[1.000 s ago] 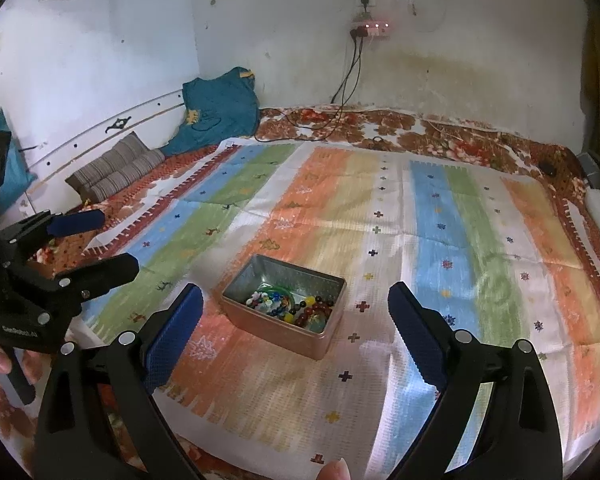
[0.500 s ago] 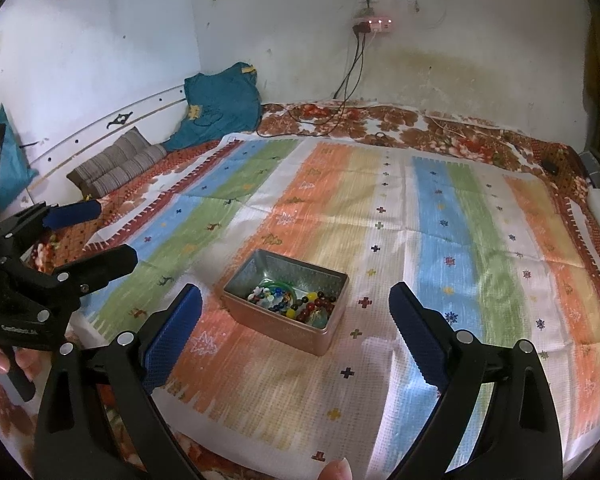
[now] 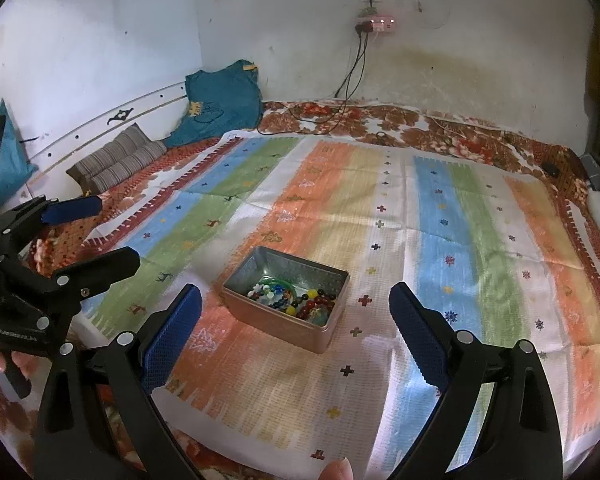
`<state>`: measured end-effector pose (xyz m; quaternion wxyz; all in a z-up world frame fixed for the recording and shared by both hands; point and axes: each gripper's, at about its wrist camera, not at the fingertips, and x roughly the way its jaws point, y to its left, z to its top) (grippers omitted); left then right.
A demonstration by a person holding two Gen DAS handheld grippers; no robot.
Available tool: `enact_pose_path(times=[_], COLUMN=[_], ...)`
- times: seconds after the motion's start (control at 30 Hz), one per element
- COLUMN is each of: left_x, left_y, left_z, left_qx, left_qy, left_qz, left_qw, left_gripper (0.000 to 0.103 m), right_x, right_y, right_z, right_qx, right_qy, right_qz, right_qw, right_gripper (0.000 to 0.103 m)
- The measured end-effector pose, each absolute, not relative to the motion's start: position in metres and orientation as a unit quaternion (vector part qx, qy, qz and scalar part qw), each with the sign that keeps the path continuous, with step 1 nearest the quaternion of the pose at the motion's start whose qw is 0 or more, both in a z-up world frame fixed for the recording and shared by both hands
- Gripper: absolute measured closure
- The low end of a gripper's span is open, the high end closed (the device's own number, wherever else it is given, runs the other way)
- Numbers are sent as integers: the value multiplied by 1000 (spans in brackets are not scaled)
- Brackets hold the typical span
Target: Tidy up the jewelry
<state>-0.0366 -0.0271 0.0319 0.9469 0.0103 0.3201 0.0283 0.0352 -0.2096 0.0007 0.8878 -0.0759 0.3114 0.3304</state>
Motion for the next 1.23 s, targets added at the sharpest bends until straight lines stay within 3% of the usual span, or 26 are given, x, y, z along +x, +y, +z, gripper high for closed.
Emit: enact_pose_path(times=[1.23], left_x=[-39], left_y=[-27], left_z=[36], left_qx=[-13], left_qy=[311], left_qz=[20], left_qw=[950], left_gripper=[6], right_x=[27], right_y=[-212], right_z=[8], right_qx=[-57], right_qy=[294], right_qz=[342], right_qw=[891], right_gripper=[7])
